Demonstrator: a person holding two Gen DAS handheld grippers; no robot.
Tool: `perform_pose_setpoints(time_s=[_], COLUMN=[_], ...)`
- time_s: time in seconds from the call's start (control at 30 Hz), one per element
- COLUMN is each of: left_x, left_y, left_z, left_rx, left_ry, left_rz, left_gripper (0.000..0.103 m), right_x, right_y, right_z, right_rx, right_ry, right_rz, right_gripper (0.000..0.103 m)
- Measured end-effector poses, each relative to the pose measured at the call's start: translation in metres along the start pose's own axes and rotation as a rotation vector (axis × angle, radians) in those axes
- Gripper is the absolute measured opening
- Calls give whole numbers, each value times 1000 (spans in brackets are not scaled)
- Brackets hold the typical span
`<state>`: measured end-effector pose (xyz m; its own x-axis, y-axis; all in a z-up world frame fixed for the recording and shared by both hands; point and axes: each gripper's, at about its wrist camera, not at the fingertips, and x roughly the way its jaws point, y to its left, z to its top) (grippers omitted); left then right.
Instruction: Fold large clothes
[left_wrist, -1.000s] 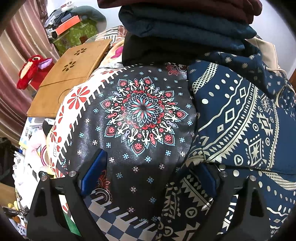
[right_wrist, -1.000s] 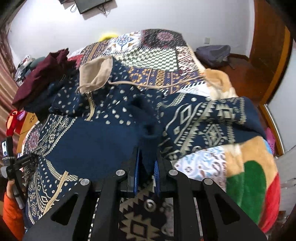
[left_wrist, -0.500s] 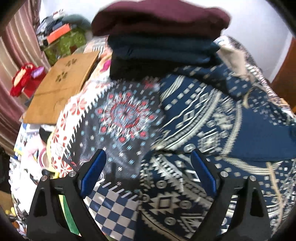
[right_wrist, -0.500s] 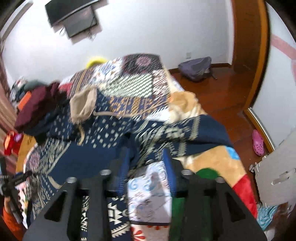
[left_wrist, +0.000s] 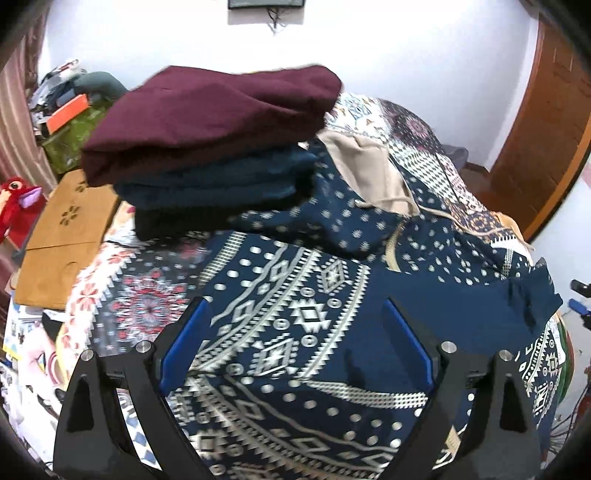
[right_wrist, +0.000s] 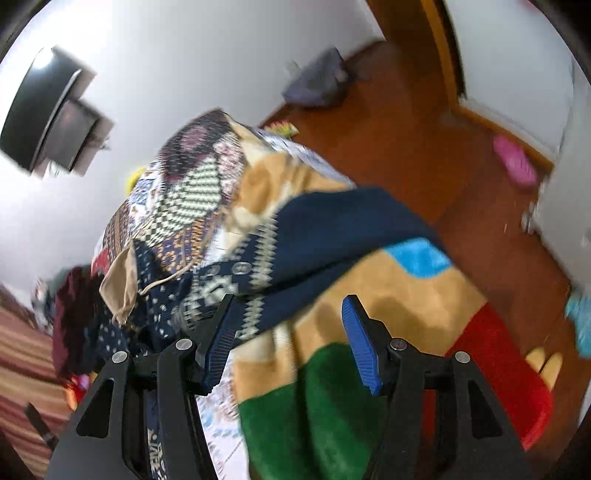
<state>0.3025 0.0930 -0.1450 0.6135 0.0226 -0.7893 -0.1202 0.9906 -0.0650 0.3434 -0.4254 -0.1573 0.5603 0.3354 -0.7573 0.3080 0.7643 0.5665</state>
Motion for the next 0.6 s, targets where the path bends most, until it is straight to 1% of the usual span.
perform_pose_setpoints(time_s=[0.13, 0.33, 0.37, 0.4, 0.43, 0.5, 0.57, 0.6], left_x=[20, 38, 40, 42, 44, 45, 45, 44], left_y=[-14, -18, -17, -15, -15, -13, -11, -11], left_z=[-4, -11, -12, -13, -13, -14, -15, -16], left_rx=[30, 36, 30, 22, 15, 3, -2, -2], left_ry=[39, 80, 87, 93, 97, 102, 104, 104], left_rz=[0, 13, 13, 12, 10, 6, 8, 8], left_gripper=[94, 94, 94, 94, 94, 94, 94, 94], right_x=[29, 50, 54, 58, 60, 62, 58, 56], right_y=[-14, -6, -6, -8, -10, -12, -14, -14], right_z=[3, 15, 18, 20, 23, 26, 27, 28], right_rx=[73, 56, 56, 61, 69, 71, 69, 70], right_ry=[69, 56, 49, 46, 45, 47, 40, 37], right_rz=[26, 2, -9, -20, -34, -52, -66, -68], right_gripper=[54, 54, 52, 46, 43, 28, 15, 12])
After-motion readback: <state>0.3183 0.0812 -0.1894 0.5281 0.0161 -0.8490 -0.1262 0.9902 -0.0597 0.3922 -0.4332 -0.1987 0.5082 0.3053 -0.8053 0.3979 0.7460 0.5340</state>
